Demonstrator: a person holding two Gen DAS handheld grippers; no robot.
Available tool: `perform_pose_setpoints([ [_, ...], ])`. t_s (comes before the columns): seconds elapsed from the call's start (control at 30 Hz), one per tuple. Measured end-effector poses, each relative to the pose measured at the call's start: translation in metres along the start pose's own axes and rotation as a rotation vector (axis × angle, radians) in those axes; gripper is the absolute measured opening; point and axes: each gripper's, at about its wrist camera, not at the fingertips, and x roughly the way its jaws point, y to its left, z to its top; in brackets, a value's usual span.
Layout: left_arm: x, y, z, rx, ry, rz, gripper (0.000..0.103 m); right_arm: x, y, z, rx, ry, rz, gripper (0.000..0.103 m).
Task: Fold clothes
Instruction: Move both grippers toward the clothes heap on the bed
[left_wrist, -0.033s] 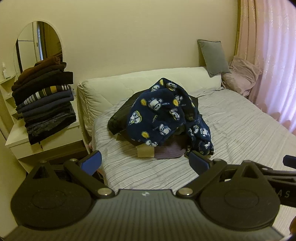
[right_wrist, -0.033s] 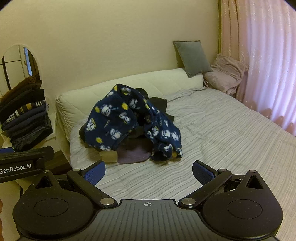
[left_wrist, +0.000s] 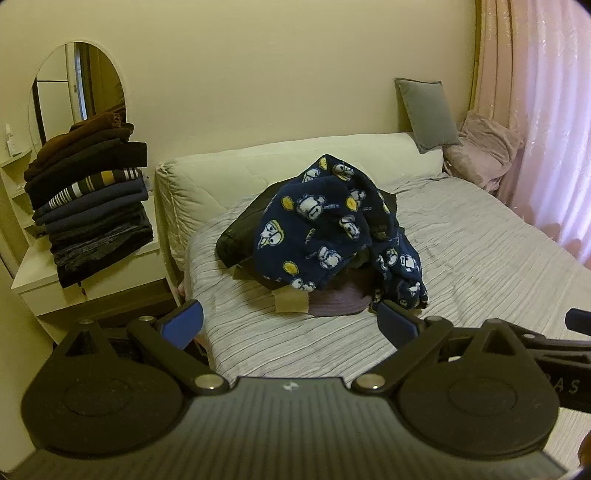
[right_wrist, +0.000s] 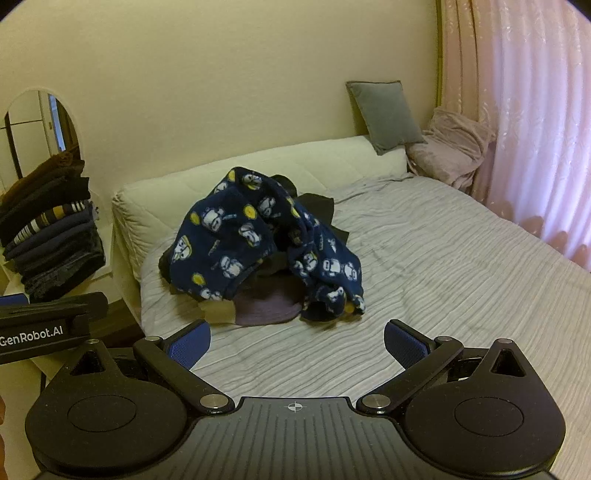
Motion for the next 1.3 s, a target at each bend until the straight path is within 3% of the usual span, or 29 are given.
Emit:
perform_pose_setpoints([
  [1.3,-0.002,-0.011,-0.009,-0.019,0.02,0.036,0.1,0.005,-0.014,0.002,-0.022,0.001,0.025,0.103],
])
